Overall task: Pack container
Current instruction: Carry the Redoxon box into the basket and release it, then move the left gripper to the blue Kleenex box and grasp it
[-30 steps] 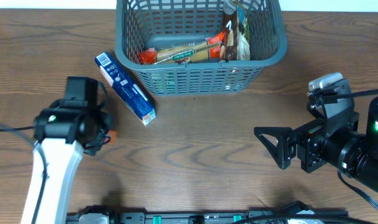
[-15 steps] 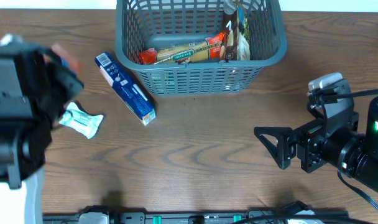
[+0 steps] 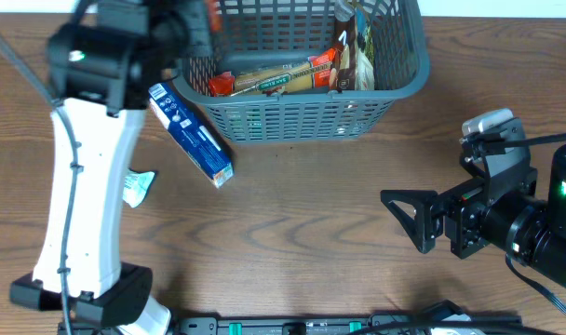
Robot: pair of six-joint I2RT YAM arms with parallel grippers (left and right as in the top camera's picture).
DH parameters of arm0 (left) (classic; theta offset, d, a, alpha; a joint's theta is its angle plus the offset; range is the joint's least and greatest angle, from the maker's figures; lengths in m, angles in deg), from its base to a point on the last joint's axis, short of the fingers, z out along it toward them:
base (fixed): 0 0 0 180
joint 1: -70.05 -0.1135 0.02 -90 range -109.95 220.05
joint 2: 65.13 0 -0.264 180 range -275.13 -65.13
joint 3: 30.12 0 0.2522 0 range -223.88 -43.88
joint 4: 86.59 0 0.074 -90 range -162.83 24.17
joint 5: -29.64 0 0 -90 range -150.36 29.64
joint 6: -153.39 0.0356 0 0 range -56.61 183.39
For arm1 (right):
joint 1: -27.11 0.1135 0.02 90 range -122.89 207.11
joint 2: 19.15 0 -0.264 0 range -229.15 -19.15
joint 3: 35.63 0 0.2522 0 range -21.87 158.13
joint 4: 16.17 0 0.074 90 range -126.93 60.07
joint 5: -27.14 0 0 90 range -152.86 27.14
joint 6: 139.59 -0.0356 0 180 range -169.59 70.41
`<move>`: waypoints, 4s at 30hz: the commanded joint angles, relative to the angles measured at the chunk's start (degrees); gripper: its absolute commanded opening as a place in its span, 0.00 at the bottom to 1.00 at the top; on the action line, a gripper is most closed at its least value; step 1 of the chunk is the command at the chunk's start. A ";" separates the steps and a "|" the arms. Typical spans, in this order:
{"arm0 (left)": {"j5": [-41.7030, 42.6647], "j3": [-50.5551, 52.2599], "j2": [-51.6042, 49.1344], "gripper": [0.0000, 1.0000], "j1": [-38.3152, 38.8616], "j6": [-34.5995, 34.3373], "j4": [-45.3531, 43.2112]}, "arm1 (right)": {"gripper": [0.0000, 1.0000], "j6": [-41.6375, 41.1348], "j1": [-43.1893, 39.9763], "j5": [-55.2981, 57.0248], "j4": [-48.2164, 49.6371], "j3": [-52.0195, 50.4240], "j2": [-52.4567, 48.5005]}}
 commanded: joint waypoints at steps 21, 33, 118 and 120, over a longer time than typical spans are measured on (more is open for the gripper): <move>13.40 -2.91 -7.76 0.19 8.48 63.04 6.40 | 0.99 -0.85 -0.46 0.13 -0.11 0.59 0.00; 11.58 -2.89 -13.90 0.19 8.37 75.54 10.82 | 0.99 -0.85 -0.46 0.13 -0.11 0.59 0.00; 6.29 14.53 -32.48 0.98 -19.54 -26.10 -4.68 | 0.99 -0.85 -0.46 0.13 -0.11 0.59 0.00; 6.27 15.10 -32.48 0.99 -19.43 -26.08 -5.07 | 0.99 -0.85 -0.46 0.13 -0.11 0.59 0.00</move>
